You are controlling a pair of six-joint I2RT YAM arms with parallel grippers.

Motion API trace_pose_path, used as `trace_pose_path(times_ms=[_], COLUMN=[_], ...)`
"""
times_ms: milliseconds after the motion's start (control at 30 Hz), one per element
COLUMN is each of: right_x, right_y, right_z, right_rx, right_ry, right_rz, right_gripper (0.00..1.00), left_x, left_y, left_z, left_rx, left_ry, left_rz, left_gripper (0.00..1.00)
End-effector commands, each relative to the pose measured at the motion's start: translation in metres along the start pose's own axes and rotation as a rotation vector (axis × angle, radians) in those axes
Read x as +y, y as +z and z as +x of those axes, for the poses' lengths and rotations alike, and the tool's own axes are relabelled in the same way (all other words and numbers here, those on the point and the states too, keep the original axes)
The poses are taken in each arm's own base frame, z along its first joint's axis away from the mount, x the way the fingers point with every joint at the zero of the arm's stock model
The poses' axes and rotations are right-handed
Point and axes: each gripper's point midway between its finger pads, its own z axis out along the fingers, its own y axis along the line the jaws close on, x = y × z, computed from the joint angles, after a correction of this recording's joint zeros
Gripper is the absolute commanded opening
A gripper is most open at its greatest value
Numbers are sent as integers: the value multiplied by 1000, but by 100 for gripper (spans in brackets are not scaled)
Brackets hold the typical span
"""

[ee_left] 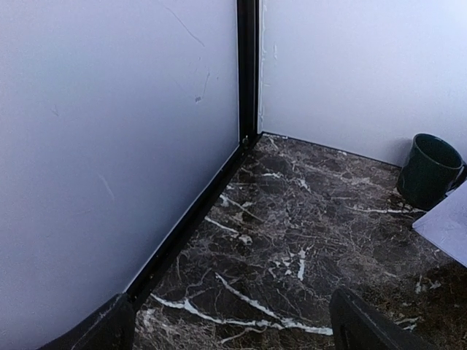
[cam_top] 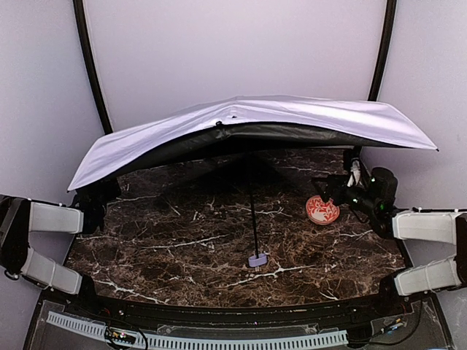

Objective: Put away the umbrella

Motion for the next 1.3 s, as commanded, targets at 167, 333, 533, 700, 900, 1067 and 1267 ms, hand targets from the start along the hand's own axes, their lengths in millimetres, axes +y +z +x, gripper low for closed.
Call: trace_pose_path(times_ms=[167, 333, 533, 700, 900, 1067, 1267], right_x=[179, 227, 231, 244, 256, 278, 301], right_y=[29, 89, 119, 125, 116, 102, 77], right_z=[7, -3, -5, -6, -56, -113, -180], right_rx=[67, 111, 103, 91, -31, -148, -297], right_ry=[-47, -72, -51, -25, 19, 57, 127], right_rz=[-454, -485, -453, -481, -501, -578, -687], right_gripper=[90, 96, 70, 29, 0, 0, 0], left_x=[10, 9, 2, -2, -10, -25, -51], left_y=[10, 12, 13, 13, 6, -14, -50], left_z=[30, 35, 33, 31, 15, 2, -7], left_rx=[174, 195, 195, 192, 190, 220, 230], left_ry=[57, 77, 98, 119, 126, 74, -55], left_rz=[-150, -162, -145, -145, -120, -39, 158], left_gripper=[95, 95, 95, 94, 93, 91, 89])
